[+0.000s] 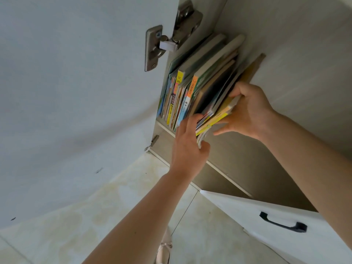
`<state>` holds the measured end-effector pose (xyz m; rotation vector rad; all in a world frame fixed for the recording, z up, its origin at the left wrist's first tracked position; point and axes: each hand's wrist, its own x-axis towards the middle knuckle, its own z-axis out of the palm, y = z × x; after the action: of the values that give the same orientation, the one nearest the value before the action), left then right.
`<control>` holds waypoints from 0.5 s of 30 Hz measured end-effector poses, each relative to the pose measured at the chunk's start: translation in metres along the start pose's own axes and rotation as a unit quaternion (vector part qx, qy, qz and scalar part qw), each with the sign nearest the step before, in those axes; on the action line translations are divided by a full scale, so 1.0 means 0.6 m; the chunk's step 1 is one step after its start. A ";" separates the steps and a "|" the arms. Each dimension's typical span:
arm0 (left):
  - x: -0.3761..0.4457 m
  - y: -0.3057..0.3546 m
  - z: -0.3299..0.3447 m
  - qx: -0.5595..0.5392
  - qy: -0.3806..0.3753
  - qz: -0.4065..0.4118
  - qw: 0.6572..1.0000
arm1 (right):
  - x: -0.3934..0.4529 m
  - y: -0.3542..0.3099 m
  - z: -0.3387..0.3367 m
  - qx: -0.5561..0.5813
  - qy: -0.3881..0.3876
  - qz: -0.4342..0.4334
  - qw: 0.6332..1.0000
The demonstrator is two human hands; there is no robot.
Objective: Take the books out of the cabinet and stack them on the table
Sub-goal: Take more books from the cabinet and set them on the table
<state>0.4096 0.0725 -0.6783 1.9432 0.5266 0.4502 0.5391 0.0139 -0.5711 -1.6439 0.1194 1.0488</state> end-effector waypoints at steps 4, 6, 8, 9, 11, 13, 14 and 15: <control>0.008 -0.005 0.015 -0.006 -0.039 -0.022 0.999 | -0.003 0.006 -0.028 -0.011 0.003 -0.004 1.000; 0.015 -0.010 0.030 0.003 -0.041 -0.022 0.999 | -0.002 0.006 -0.033 -0.027 0.016 0.000 1.000; 0.023 -0.016 0.047 0.021 -0.039 -0.011 0.999 | -0.001 0.008 -0.034 -0.035 0.028 0.005 0.999; 0.028 -0.019 0.055 0.027 -0.034 -0.004 0.999 | 0.000 0.008 -0.033 -0.037 0.034 0.010 0.999; 0.036 -0.026 0.067 0.050 0.004 0.022 0.998 | 0.001 0.010 -0.032 -0.036 0.041 0.018 0.998; 0.036 -0.029 0.076 0.107 0.072 0.055 0.990 | 0.001 0.011 -0.034 -0.038 0.044 0.020 0.998; 0.033 -0.027 0.080 0.131 0.102 0.068 0.984 | 0.001 0.011 -0.034 -0.037 0.049 0.019 0.998; 0.030 -0.024 0.083 0.146 0.122 0.081 0.978 | 0.000 0.011 -0.034 -0.036 0.052 0.018 0.998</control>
<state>0.4487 0.0505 -0.7100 2.2375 0.6203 0.7580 0.5469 -0.0051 -0.5765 -1.7683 0.1821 1.0053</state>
